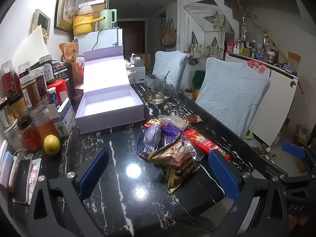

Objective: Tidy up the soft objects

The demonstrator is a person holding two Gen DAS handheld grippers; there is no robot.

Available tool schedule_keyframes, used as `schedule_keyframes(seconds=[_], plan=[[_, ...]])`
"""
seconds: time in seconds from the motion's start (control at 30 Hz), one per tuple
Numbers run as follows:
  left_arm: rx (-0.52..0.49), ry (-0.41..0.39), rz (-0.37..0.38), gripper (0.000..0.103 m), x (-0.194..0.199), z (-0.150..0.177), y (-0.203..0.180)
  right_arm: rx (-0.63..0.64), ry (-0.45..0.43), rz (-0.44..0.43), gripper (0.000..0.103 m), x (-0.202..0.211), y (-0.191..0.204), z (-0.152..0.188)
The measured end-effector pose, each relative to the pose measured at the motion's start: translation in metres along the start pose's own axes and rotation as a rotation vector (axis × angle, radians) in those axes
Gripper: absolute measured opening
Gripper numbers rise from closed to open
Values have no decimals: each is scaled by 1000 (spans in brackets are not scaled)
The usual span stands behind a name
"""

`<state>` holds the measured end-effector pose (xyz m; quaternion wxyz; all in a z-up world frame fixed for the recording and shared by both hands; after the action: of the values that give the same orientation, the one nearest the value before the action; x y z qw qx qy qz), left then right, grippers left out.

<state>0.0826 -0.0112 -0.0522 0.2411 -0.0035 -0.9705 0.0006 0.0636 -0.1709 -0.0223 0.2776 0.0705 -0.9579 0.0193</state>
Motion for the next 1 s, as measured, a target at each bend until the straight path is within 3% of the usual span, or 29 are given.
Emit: schedule_keyframes(seconds=[1.0], plan=[[20, -7, 24, 103, 5, 4, 9, 4, -20, 1, 103, 5, 3, -2]])
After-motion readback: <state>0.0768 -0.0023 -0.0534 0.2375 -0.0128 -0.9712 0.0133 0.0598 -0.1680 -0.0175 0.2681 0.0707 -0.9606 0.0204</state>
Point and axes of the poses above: each gripper's, at about its wrist camera, not at the fingertips, and x roughly against the way its jaws point, y to its left, z to its underside, the point moved 10 cm from there along -x, roughly the way its jaws point, and after that the axes turned 4 degrees about -y, right-handed, at the moved point
